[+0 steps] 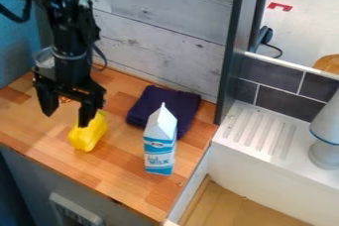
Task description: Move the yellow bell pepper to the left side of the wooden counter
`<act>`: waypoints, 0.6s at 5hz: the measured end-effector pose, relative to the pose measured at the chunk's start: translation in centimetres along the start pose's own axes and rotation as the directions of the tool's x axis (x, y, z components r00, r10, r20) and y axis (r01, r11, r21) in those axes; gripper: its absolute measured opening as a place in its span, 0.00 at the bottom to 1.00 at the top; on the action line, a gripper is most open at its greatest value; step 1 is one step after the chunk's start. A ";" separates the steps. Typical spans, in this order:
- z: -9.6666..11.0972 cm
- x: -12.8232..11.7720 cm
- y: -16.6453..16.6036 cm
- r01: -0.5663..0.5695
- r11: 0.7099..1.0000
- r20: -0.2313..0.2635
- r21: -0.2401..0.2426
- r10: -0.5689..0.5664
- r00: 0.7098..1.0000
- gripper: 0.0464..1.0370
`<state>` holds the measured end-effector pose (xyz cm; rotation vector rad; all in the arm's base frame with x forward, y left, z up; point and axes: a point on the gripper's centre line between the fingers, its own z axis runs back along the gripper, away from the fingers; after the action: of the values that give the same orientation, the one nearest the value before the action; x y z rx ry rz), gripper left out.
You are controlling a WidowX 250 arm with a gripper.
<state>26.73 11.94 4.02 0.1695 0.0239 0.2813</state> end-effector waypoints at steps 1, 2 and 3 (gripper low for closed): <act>-1.8 0.7 0.8 0.015 0.999 0.057 -0.032 -0.013 0.998 0.96; -2.2 1.2 0.6 0.072 0.996 0.110 -0.045 -0.067 0.992 0.96; -2.2 1.1 0.3 0.077 0.988 0.121 -0.130 -0.062 0.991 0.96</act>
<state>27.61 12.89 1.88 0.0506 -0.1046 0.2022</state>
